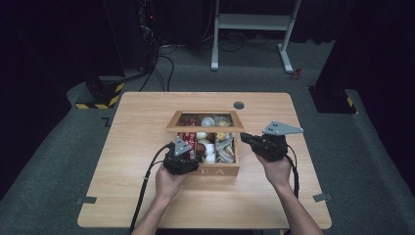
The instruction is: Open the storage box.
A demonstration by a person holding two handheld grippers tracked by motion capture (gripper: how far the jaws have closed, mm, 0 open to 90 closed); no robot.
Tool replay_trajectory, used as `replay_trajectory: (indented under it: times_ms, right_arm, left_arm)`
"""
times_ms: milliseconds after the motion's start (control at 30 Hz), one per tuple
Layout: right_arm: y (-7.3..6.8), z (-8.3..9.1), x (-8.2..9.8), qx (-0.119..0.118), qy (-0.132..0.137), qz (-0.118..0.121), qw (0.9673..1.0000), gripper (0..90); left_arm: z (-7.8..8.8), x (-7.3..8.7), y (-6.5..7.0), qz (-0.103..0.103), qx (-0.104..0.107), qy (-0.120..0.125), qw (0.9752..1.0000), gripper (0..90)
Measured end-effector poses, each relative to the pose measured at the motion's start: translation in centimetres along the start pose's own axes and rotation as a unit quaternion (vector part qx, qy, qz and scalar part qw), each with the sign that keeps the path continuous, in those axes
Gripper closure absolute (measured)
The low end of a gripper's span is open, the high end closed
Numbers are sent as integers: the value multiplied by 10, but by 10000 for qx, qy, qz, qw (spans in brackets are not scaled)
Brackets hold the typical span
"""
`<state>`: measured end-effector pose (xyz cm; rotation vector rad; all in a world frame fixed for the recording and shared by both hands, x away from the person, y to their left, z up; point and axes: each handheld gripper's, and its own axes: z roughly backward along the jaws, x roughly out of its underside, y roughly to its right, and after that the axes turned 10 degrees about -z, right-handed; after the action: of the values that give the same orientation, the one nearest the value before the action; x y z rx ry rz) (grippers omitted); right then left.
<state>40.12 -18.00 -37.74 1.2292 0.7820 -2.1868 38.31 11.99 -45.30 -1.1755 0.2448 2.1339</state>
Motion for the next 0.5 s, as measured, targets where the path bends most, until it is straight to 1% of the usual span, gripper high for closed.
replay_trajectory:
  times_ms: [67, 133, 167, 267, 400, 433, 500]
  right_arm:
    - [1, 0, -2, -8, -5, -19, 10000, 886]
    - [1, 0, -4, -6, -3, -11, 10000, 886]
    - [1, 0, -4, -8, -5, -26, 10000, 886]
    - [1, 0, -7, -3, 4, -31, 10000, 885]
    - [1, 0, -10, 36, 36, -5, 10000, 883]
    - [0, 0, -11, 70, 36, 13, 10000, 882]
    - [1, -1, -12, 60, 47, 19, 10000, 882]
  left_arm:
    - [-4, -3, -1, -23, -21, -44, 10000, 429]
    - [-6, -5, -1, 27, -21, -14, 10000, 428]
    - [-7, -6, -2, 21, -25, -44, 10000, 427]
    - [-11, -9, 0, -45, -81, -119, 9999, 427]
    - [-16, -13, 2, -152, -226, -214, 9994, 409]
    - [-18, -14, 2, -161, -229, -238, 9993, 406]
    - [-20, -16, 3, -174, -235, -292, 9991, 404]
